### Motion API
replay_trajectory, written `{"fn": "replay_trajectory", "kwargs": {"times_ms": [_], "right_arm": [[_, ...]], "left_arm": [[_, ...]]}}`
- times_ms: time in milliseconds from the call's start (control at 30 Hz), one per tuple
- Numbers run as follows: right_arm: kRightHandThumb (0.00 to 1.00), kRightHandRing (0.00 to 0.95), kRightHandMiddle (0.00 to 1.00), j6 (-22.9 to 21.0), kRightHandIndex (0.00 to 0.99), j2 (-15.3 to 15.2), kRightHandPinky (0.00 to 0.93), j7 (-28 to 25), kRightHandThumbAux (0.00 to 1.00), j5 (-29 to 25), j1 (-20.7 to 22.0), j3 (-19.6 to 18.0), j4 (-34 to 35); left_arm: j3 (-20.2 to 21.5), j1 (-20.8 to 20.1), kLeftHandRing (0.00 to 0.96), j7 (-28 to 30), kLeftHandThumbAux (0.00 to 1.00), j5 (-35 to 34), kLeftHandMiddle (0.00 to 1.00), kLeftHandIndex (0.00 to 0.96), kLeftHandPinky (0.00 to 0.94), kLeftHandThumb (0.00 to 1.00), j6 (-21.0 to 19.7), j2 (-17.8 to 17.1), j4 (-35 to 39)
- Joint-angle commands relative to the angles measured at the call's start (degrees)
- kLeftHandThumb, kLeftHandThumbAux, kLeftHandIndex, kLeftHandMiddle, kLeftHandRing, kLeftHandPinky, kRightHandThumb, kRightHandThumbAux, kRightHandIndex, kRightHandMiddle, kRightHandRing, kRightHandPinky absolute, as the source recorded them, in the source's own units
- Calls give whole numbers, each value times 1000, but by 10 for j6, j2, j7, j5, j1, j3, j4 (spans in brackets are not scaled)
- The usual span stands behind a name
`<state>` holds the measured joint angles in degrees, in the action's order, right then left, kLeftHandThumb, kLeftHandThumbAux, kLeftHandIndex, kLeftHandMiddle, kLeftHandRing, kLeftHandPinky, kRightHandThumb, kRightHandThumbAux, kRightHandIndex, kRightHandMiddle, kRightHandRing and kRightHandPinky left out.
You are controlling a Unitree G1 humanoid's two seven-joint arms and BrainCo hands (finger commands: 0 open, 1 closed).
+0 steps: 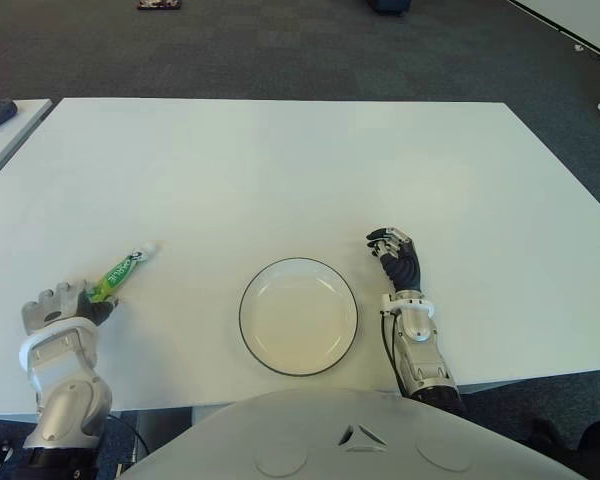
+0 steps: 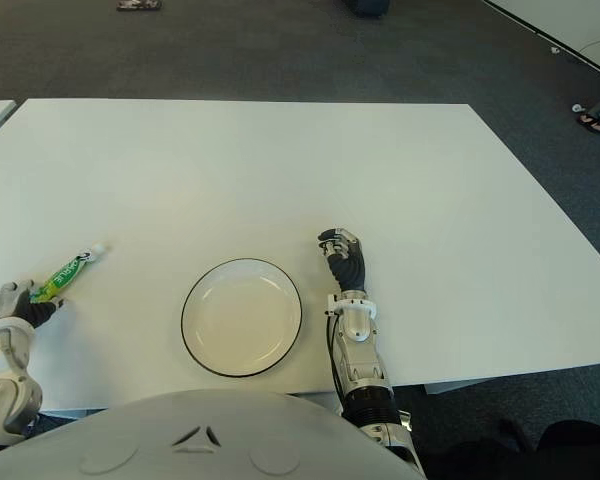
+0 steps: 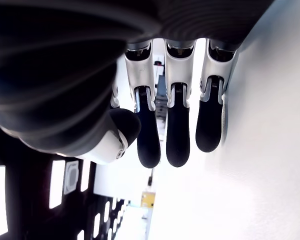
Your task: Put the toothpaste on the table into the plate.
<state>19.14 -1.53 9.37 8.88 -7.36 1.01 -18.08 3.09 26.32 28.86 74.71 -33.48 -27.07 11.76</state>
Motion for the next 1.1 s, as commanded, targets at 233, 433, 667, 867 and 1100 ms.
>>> {"fn": "replay_trajectory", "kwargs": {"times_ms": [233, 433, 667, 867, 1100], "right_arm": [[706, 454, 462, -17, 423, 2, 462, 3, 732, 4, -6, 2, -4], [706, 456, 462, -16, 422, 2, 463, 2, 733, 3, -8, 2, -5], [704, 453, 459, -15, 423, 1, 468, -2, 731, -1, -10, 1, -2], [705, 453, 460, -18, 425, 1, 465, -4, 730, -4, -11, -2, 2], [706, 445, 458, -21, 427, 2, 453, -1, 729, -3, -13, -3, 5]], "left_arm": [[-77, -68, 0, -53, 170, -49, 0, 0, 0, 457, 26, 29, -150], [-94, -128, 0, -136, 165, -73, 0, 0, 0, 470, 40, 55, -304], [-97, -149, 0, -197, 182, -86, 0, 0, 0, 501, 41, 67, -373], [-99, -149, 0, -230, 195, -105, 0, 0, 0, 518, 32, 76, -373], [-109, -162, 0, -282, 212, -146, 0, 0, 0, 518, 41, 75, -400]]}}
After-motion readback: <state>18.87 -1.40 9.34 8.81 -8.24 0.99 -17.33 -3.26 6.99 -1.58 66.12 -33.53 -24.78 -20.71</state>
